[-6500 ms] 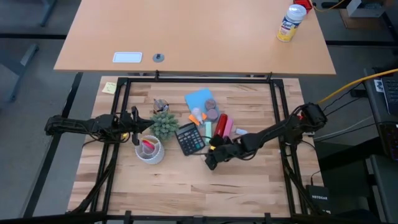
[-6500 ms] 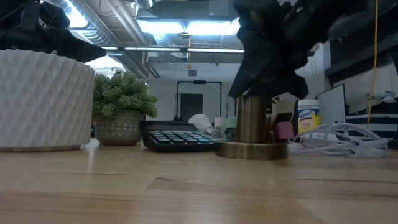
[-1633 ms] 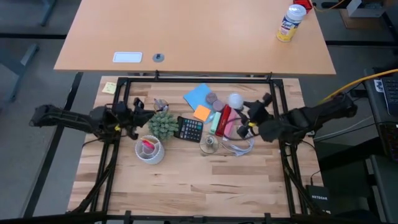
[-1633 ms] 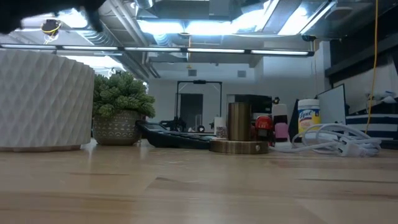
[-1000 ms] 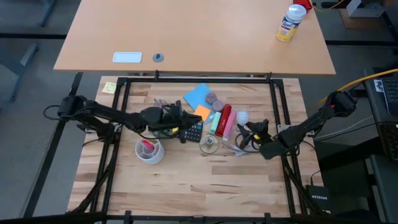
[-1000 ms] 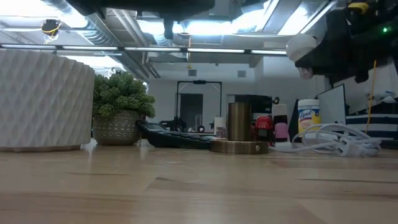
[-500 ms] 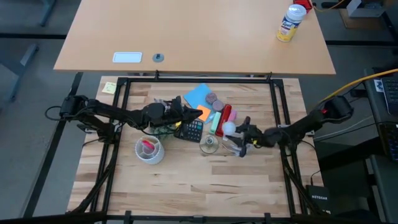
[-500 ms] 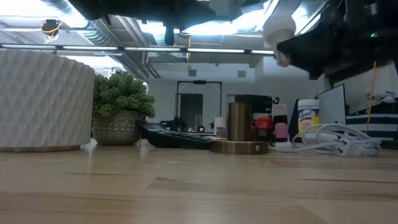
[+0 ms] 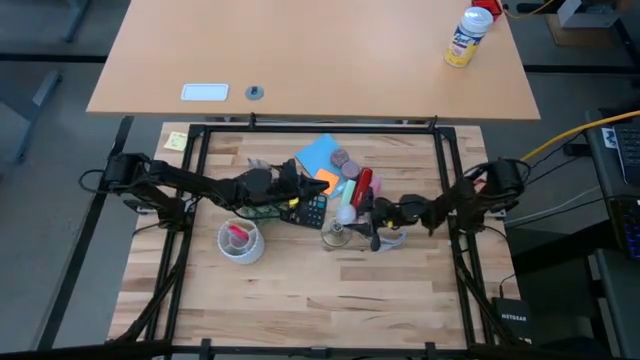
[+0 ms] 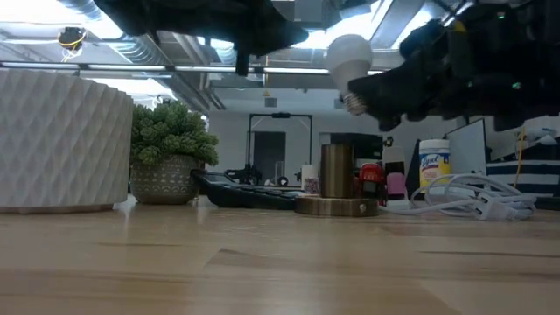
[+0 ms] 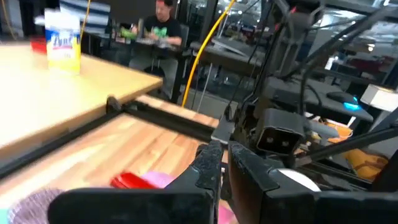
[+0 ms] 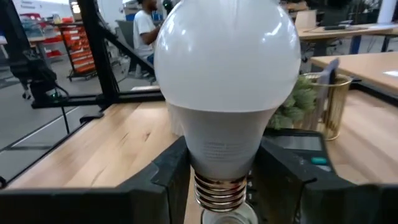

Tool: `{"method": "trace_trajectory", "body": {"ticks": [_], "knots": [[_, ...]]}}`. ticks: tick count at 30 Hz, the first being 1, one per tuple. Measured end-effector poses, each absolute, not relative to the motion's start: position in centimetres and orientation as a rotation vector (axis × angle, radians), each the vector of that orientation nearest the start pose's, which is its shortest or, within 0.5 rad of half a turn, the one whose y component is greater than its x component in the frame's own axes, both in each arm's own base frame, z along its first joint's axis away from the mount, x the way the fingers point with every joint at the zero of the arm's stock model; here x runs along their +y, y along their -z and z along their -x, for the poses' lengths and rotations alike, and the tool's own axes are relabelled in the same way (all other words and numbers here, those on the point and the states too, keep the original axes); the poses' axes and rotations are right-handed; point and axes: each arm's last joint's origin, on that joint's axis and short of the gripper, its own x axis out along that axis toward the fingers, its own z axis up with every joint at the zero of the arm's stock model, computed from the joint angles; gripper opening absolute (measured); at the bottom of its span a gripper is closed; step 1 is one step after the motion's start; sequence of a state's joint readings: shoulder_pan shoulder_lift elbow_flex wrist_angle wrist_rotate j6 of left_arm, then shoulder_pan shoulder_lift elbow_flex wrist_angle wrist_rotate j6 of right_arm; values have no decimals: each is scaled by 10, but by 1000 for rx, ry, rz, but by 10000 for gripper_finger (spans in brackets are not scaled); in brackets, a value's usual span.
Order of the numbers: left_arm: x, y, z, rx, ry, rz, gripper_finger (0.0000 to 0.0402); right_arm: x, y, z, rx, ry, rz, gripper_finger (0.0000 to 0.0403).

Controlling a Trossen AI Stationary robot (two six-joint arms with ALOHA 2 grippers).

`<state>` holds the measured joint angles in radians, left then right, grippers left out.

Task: Screw lightbulb
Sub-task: Insert the lightbulb into the lamp

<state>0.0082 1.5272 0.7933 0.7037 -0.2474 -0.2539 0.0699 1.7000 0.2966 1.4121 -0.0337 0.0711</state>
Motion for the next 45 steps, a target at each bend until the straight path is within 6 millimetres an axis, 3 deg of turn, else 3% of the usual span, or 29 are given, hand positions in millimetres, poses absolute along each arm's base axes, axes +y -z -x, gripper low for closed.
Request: {"method": "trace_trajectory", "body": {"ticks": [5,28,45], "knots": [[9,-236,-334,-33,-252,258,21,20,-124,-263,28,-106,-71,154],[0,-234,-336,-34,-224,236,21,19,-95,-269,63,-59,-78,154],[-37,-220,-333,123,-122,234,21,19,-94,-269,79,-59,-77,154]]}}
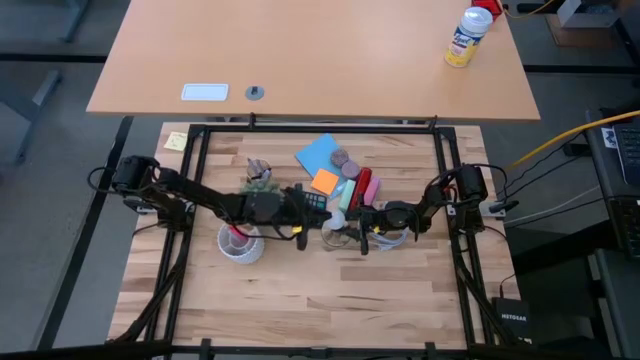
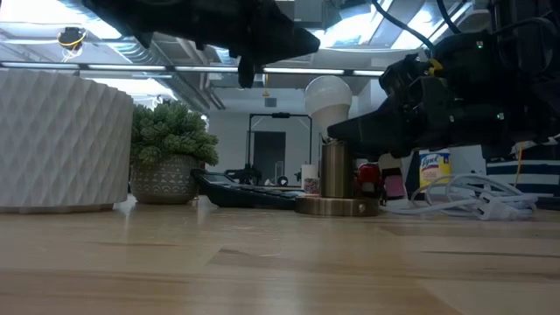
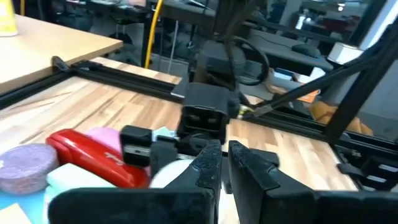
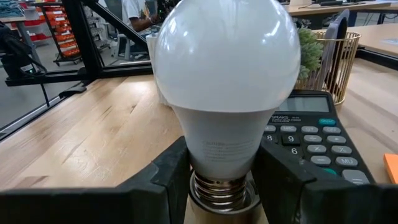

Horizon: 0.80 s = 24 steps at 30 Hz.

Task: Screw lightbulb
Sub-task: Insert the lightbulb into the lamp

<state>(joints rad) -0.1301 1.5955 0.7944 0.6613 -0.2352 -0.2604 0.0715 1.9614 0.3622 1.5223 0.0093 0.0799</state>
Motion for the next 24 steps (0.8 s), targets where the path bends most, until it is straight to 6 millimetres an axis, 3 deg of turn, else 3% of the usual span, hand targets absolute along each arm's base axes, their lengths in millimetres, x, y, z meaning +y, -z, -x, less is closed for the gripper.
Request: {"method": "trace_trajectory", "body": {"ticks": [7,16,24], "knots": [[-38,-218,-334,122,-140,251,21,19,-93,-269,82,-60,-77,154],[-39,-196,-343,162,-157,285,21,19,-93,-269,85,-60,-77,154],[-38,-195,-342,171,-164,289,21,19,-93,-269,85,-60,-77,154]]}}
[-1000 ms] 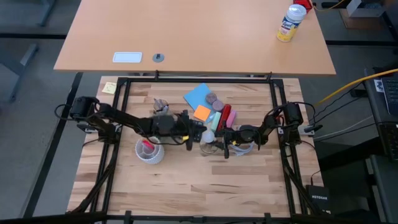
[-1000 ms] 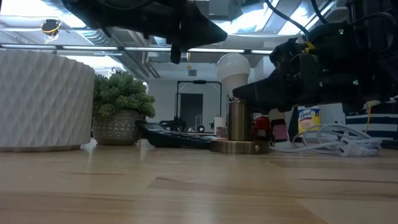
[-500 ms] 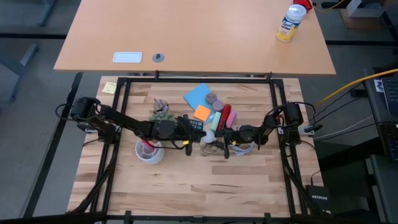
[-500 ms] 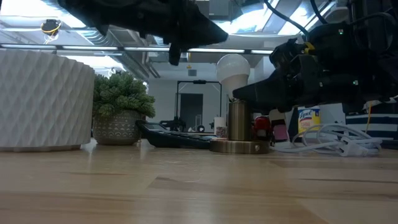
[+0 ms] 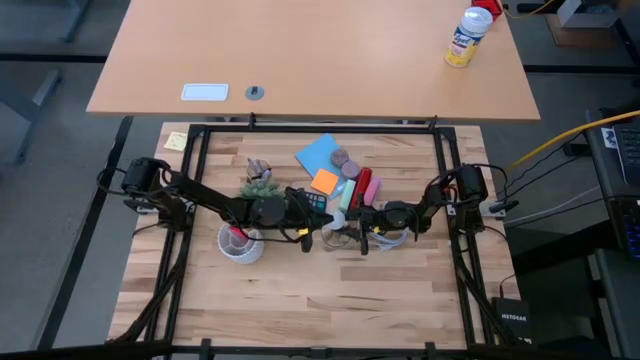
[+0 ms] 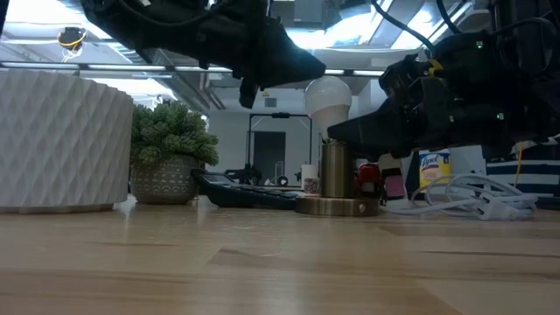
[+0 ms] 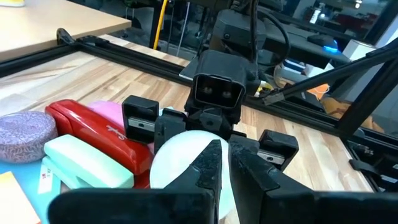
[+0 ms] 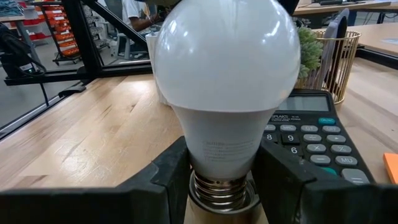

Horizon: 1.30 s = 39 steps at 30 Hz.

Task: Screw lightbulb
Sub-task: Insert the lightbulb into the lamp

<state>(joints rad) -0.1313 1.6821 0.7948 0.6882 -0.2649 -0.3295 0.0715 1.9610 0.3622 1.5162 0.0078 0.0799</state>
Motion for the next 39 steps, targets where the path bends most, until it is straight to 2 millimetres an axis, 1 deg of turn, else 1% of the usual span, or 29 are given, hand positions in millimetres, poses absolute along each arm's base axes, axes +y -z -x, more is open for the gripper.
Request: {"method": "trace_trajectory", "body": {"ticks": [21,25,28,32,36,39], "knots": [[-37,-194,-342,187,-181,234,21,18,-93,-269,85,-25,-75,154],[-36,-194,-342,188,-184,212,21,18,-94,-277,94,-16,-74,155],[-36,-194,-342,188,-184,208,21,19,-94,-287,124,-14,-70,165],[-36,-193,-342,193,-177,208,21,19,-96,-299,139,-7,-70,191],[-36,-193,-342,201,-183,206,21,19,-98,-303,133,4,-62,213],[-36,-191,-342,214,-185,207,21,19,-98,-303,134,3,-57,219]]}}
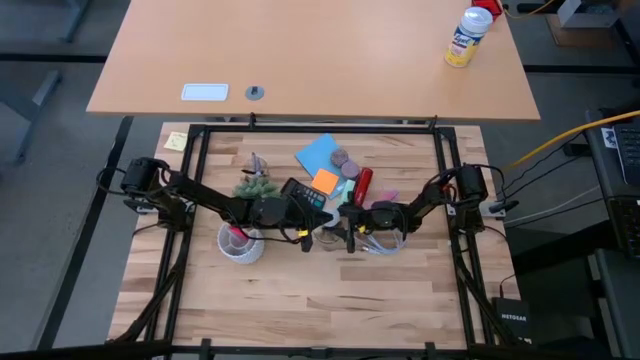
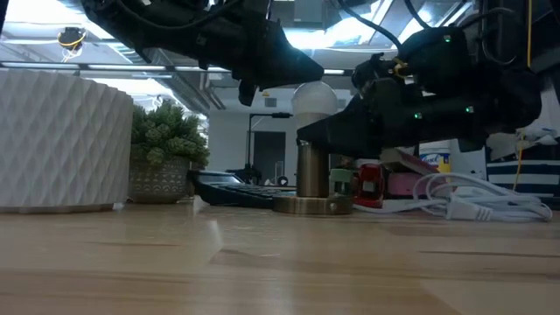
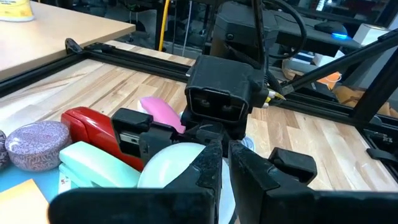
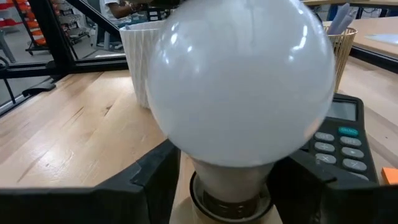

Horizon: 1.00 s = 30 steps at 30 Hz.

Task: Screw lightbulb
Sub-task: Insert the lightbulb into the lamp

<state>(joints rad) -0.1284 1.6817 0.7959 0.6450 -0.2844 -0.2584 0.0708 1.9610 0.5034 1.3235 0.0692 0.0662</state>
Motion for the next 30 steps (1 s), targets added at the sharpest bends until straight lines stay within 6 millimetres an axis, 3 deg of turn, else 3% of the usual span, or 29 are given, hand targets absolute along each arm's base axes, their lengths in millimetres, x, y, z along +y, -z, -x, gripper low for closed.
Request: {"method": "trace_trajectory", "body": {"ticks": [13,30], "knots": [[-36,-191,-342,223,-186,205,21,20,-103,-302,135,-29,-68,220],[-35,-190,-341,221,-198,204,21,19,-114,-297,262,19,-39,221]]}}
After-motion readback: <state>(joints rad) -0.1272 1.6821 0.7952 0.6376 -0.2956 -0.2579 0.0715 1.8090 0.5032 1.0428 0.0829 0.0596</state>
